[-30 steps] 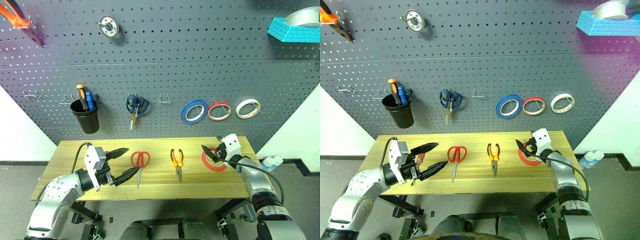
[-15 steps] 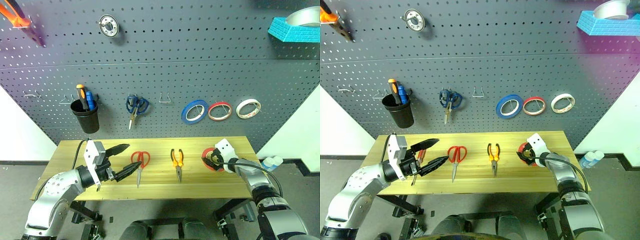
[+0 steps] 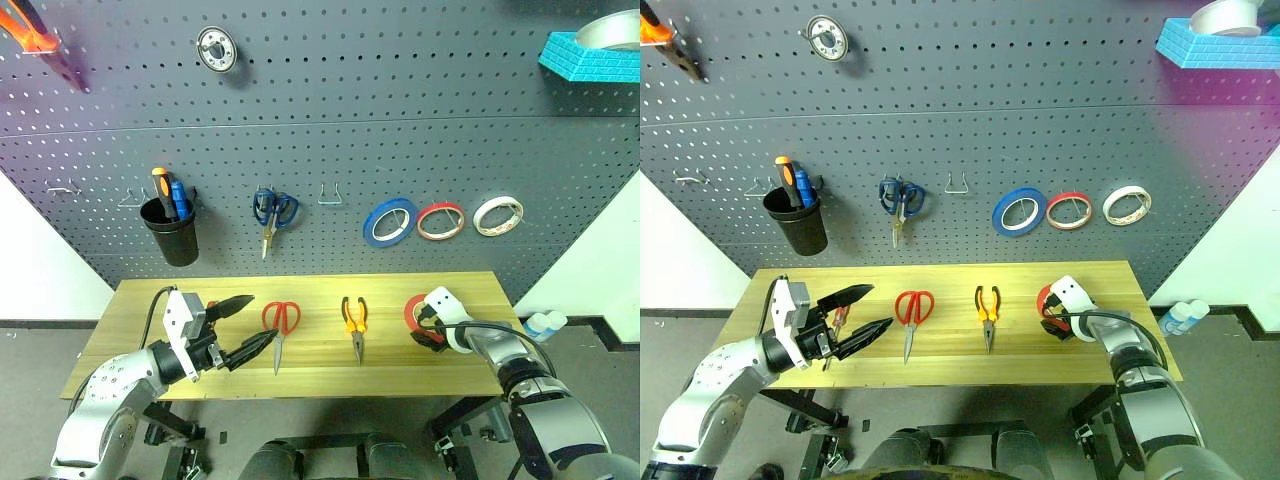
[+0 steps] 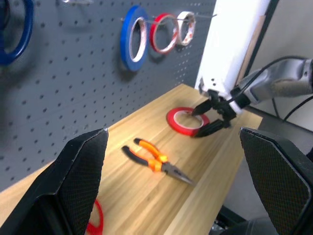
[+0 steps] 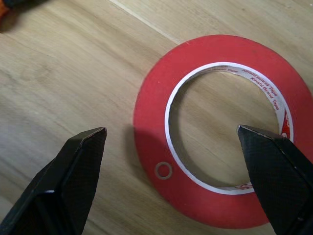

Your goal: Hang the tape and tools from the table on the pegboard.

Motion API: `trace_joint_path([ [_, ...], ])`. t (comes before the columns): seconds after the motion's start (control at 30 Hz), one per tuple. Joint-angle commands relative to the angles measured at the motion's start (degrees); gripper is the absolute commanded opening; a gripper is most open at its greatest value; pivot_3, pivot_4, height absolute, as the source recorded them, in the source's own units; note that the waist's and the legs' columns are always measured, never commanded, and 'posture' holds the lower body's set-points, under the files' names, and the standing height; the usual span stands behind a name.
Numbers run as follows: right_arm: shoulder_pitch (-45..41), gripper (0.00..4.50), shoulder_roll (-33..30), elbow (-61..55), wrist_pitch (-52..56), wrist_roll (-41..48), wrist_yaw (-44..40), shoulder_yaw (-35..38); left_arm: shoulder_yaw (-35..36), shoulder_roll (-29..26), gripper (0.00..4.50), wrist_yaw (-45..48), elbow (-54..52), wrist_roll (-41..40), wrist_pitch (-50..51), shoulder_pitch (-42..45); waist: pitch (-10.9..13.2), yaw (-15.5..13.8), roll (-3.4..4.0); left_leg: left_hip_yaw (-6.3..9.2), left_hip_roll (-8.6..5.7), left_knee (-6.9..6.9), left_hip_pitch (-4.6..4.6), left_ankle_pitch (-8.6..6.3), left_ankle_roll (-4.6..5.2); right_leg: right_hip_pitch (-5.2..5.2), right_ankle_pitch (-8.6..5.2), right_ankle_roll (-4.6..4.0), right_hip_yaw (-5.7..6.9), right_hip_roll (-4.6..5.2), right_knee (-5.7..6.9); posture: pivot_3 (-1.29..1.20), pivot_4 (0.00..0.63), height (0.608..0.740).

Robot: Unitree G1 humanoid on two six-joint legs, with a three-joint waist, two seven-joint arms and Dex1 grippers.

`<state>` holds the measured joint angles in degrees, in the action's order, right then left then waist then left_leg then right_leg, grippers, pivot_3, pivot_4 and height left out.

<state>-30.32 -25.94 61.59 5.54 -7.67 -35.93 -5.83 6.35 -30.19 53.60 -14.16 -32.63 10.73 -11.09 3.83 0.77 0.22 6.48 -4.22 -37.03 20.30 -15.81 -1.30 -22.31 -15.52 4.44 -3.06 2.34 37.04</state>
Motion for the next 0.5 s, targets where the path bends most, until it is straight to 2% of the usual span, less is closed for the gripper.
trace_joint_path([
  [0.03,-1.73,4.5,-0.23,-0.37,1.79,2.06,-3.6,1.44,1.17,0.36,4.48,1.44,1.13,0.75,-3.33,0.04,0.02,-0.01,-0.01,0.0,0.0,0.0,0.01,0.0,0.0,0.0,0.0,0.0,0.0,0.0,-0.01,0.03,0.046,0.74],
  [0.27,-1.74,4.5,-0.28,-0.17,4.37,2.16,-6.45,0.88,1.16,1.17,4.48,3.45,4.85,1.35,-6.69,-0.24,0.05,-0.02,0.0,0.01,0.0,0.0,0.02,0.0,0.0,-0.01,0.0,0.01,0.0,0.01,-0.03,0.03,0.049,0.74],
  [0.5,-0.85,4.5,-0.56,0.21,1.52,-2.01,-3.54,-2.31,1.29,1.78,4.48,4.87,6.66,1.37,-9.13,-0.97,0.1,-0.01,0.02,0.02,0.0,0.02,0.03,0.0,0.0,-0.03,-0.01,0.01,0.0,0.02,-0.03,0.04,0.053,0.74],
])
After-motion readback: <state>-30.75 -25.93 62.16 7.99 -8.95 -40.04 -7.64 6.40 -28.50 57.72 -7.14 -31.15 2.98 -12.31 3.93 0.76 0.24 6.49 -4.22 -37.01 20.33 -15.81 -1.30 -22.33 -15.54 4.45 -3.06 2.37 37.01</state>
